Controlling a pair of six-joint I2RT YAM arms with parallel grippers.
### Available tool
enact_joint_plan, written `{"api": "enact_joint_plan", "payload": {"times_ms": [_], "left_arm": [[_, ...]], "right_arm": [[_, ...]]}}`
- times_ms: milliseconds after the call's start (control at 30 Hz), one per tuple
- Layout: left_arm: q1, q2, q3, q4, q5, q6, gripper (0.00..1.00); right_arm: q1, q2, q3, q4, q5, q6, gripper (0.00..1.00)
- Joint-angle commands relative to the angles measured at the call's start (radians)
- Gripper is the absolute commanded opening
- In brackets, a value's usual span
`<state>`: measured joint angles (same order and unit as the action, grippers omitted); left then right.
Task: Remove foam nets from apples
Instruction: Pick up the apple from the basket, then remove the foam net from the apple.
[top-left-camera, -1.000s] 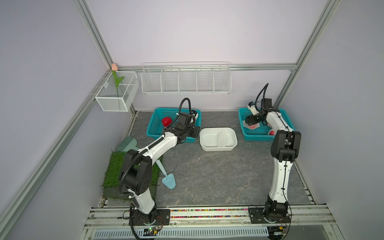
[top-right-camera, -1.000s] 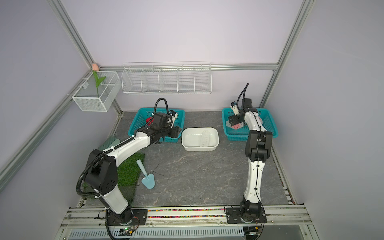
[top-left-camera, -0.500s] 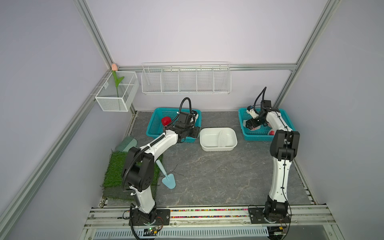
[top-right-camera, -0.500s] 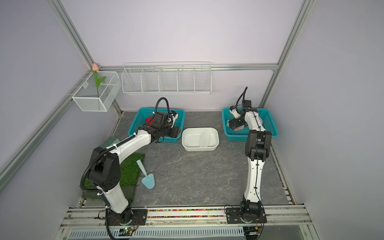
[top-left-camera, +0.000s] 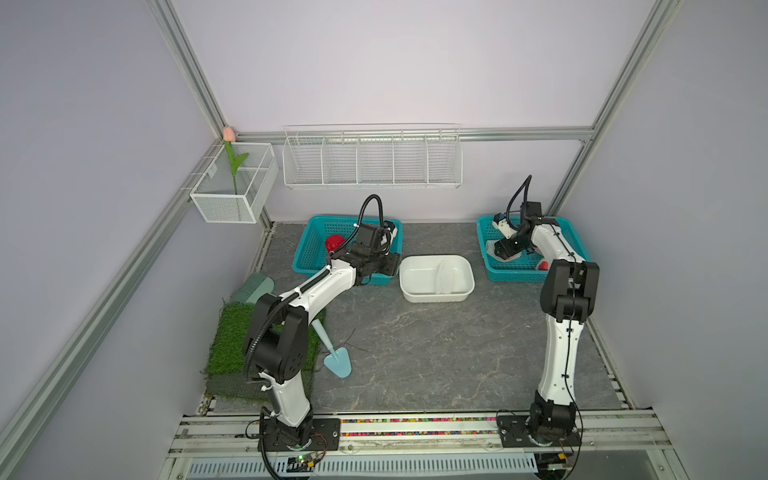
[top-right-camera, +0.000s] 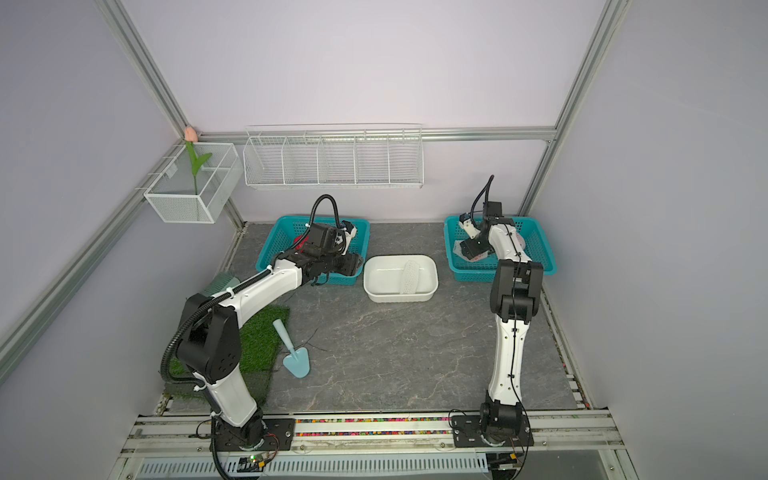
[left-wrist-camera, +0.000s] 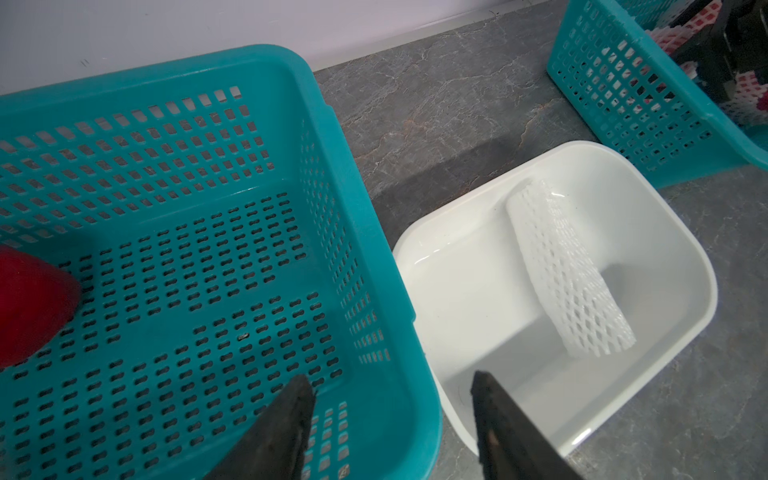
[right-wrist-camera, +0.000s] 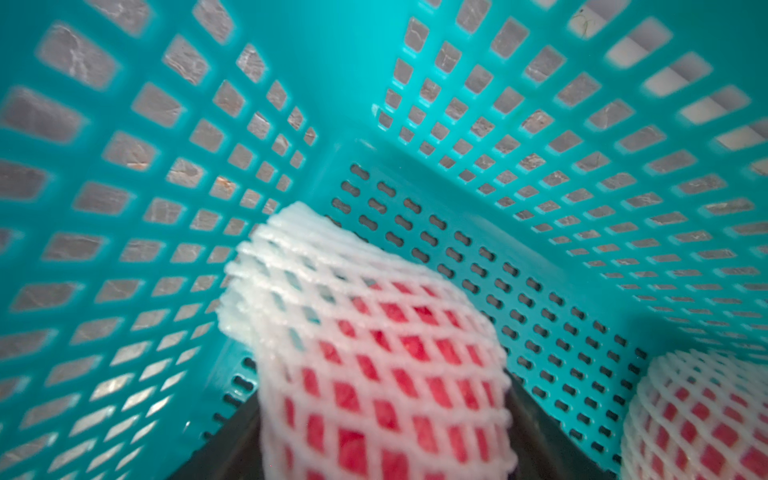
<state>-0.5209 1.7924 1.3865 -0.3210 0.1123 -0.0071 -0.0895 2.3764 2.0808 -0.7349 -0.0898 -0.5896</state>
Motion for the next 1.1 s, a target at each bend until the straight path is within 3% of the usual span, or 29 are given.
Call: {"api": "enact_joint_plan", "payload": {"times_ms": [0, 167, 400, 467, 500, 600, 833, 1067], "left_arm": [[0.002, -0.017, 0.036, -0.001, 0.012, -0.001, 0.63], [0.002, -0.036, 0.038, 0.043, 0.011, -0.03, 0.66], [0.002, -0.053, 0.055, 0.132, 0.137, -0.1, 0.7], [0.001, -0.064, 0.047, 0.18, 0.185, -0.148, 0.77], [0.0, -0.07, 0.043, 0.206, 0.213, -0.169, 1.0], [-0.022, -0.084, 0.032, 0.251, 0.24, -0.187, 0.99], [-0.105, -0.101, -0.026, 0.361, 0.323, -0.259, 0.99], [-0.203, -0.118, -0.058, 0.224, 0.319, -0.149, 0.95]], "right_arm": [[-0.001, -0.063, -0.037, -0.015, -0.007, 0.025, 0.58], [0.005, -0.201, -0.094, 0.035, -0.053, 0.083, 0.57], [0.057, -0.44, -0.267, 0.089, -0.113, 0.125, 0.56], [0.085, -0.523, -0.341, 0.113, -0.145, 0.155, 0.57], [0.103, -0.574, -0.397, 0.141, -0.167, 0.167, 0.57], [0.16, -0.716, -0.577, 0.255, -0.239, 0.223, 0.58], [0.245, -0.949, -1.065, 0.664, -0.425, 0.502, 0.59], [0.326, -0.994, -1.402, 1.11, -0.472, 0.677, 0.61]]}}
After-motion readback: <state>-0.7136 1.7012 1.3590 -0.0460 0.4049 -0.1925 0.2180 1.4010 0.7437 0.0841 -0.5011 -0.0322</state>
